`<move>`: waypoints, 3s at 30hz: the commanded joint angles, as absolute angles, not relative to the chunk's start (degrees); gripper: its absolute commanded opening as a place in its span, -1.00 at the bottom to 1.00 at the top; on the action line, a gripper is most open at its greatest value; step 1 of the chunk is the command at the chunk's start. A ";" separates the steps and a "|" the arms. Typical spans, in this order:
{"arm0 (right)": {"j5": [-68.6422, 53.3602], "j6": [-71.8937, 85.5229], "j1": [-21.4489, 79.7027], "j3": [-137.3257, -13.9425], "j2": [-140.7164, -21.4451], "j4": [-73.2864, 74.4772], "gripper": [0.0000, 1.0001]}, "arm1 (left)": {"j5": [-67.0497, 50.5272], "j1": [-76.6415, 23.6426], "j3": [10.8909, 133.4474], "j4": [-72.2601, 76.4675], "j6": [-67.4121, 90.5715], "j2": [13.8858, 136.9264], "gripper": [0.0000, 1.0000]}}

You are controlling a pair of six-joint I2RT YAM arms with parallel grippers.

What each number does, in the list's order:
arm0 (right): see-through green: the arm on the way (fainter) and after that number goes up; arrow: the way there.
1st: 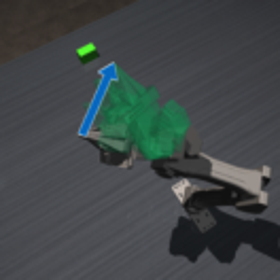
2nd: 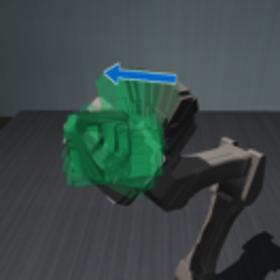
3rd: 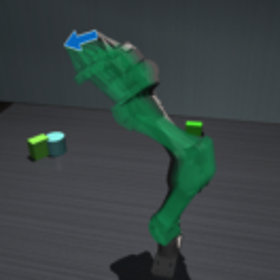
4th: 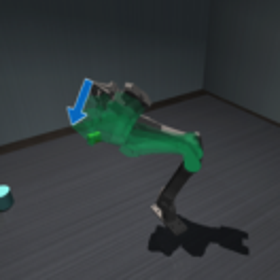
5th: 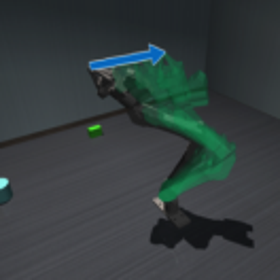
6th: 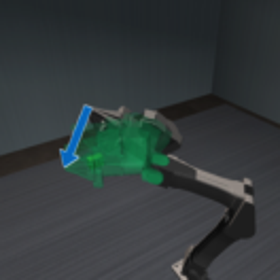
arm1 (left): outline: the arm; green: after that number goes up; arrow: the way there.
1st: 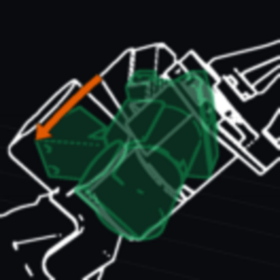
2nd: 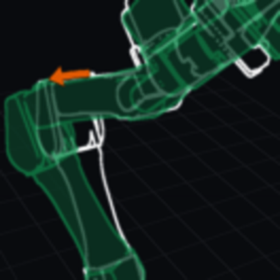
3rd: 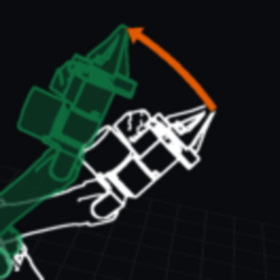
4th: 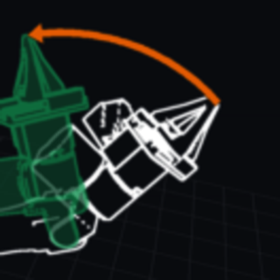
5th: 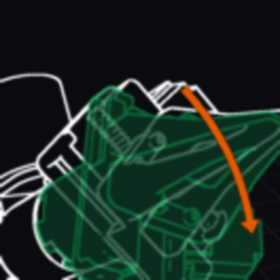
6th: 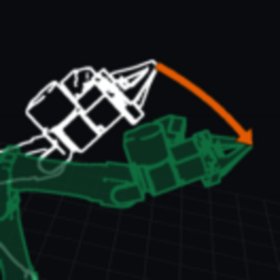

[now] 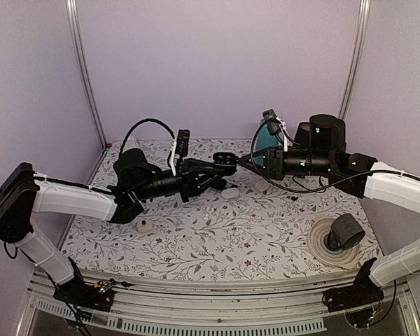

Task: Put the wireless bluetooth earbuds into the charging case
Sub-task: Adjust the right earbud in the right side groove of the charging case.

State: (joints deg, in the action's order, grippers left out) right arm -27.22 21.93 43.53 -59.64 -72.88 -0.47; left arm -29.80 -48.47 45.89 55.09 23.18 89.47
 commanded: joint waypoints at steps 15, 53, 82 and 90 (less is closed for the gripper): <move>-28.03 20.77 47.99 -64.18 -75.87 -0.69 -0.44 | -27.74 -47.99 45.38 54.24 22.15 88.31 -1.00; -26.89 19.91 50.95 -65.52 -75.19 0.72 -0.34 | -24.06 -47.98 45.53 51.09 20.83 88.64 -1.00; -26.60 16.05 53.01 -66.12 -75.11 5.63 -0.34 | -22.33 -47.55 46.05 50.48 21.39 88.73 -1.00; -24.88 13.95 52.17 -64.78 -72.78 8.06 -0.22 | -24.99 -47.04 45.70 52.07 22.10 88.42 -1.00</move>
State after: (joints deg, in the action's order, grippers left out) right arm -20.69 15.97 50.28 -64.55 -75.16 6.74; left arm -26.65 -48.29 45.89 52.03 21.26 88.82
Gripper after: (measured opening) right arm 0.367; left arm 0.226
